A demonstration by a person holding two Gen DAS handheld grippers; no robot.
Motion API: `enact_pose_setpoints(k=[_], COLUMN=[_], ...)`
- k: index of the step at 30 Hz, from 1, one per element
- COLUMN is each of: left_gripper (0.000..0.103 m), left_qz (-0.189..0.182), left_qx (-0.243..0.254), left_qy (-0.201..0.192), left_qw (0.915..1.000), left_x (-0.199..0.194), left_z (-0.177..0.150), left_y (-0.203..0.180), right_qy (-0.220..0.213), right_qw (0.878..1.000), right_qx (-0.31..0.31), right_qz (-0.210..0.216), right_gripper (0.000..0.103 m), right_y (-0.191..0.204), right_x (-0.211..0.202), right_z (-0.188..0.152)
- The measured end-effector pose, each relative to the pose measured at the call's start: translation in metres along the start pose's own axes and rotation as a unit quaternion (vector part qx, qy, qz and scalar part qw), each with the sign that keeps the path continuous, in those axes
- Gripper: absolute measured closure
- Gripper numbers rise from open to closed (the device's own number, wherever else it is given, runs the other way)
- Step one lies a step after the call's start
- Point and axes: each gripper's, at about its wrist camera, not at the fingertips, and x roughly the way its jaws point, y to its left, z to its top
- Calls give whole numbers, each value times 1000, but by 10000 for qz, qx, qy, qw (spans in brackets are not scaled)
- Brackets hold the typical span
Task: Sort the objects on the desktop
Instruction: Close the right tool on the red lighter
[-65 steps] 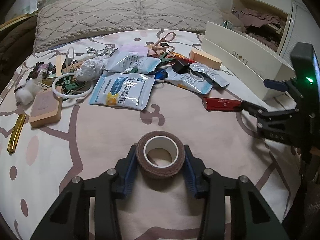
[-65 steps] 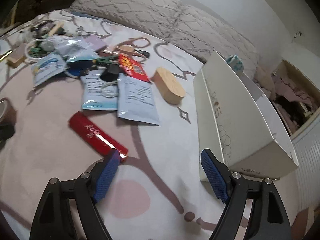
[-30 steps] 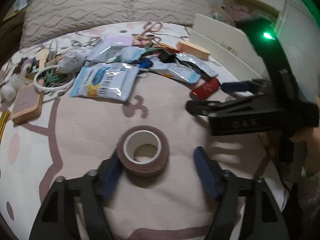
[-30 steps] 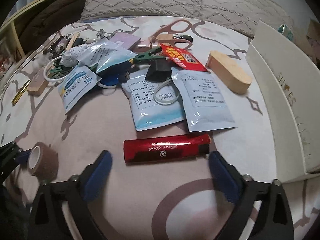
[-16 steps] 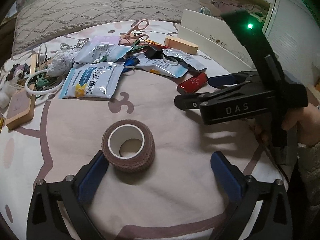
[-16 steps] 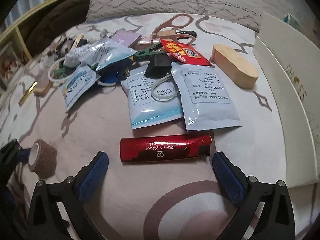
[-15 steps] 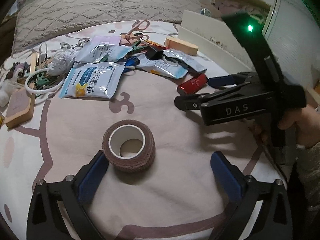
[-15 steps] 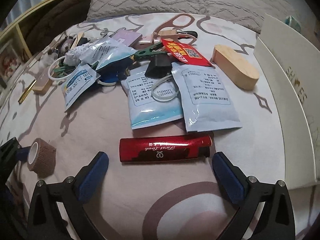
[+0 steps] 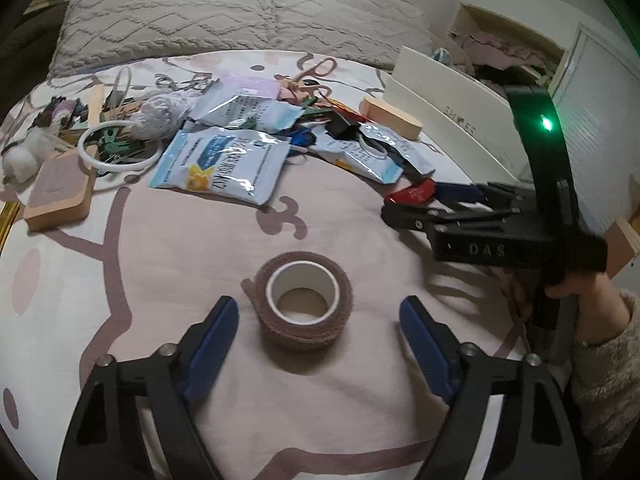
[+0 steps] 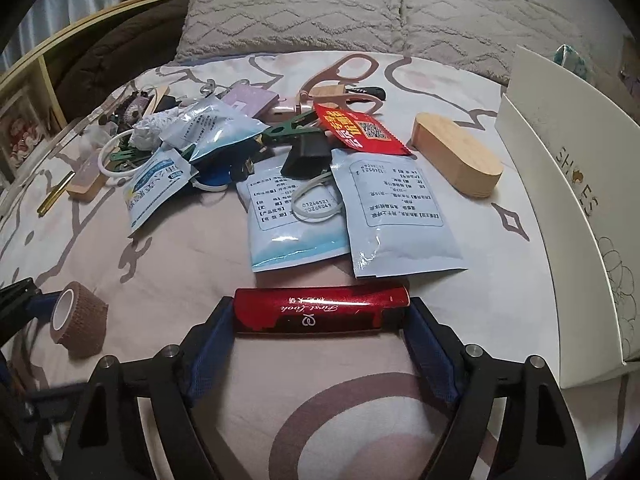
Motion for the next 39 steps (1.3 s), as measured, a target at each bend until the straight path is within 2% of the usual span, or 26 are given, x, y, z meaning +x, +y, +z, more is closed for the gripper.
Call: enact_pose_setpoints(k=[5, 13, 20, 27, 33, 39], left_gripper=[41, 60, 60, 61, 61, 61], left_qz=[36, 67, 257, 356, 415, 479], left_qx=[-174, -143, -41, -18, 14, 269], left_qy=[-46, -81, -153, -282, -631, -933], left_qw=[9998, 9998, 9995, 9990, 9971, 9941], left_x=[-1, -2, -3, -9, -24, -37], left_z=[2, 2, 2, 7, 25, 47], left_y=[7, 7, 0, -2, -6, -25], right_qy=[-123, -262, -404, -744, -941, -1145], right_qw=[9999, 9997, 9992, 9971, 9950, 9931], right_qx=[-14, 25, 36, 51, 127, 63], right_qz=[-20, 7, 58, 138, 295, 235], right_gripper=[20, 20, 20, 20, 20, 20], right_y=[1, 1, 1, 2, -1, -4], right_x=[-2, -5, -11, -29, -47, -70], right_z=[-3, -6, -7, -8, -7, 0])
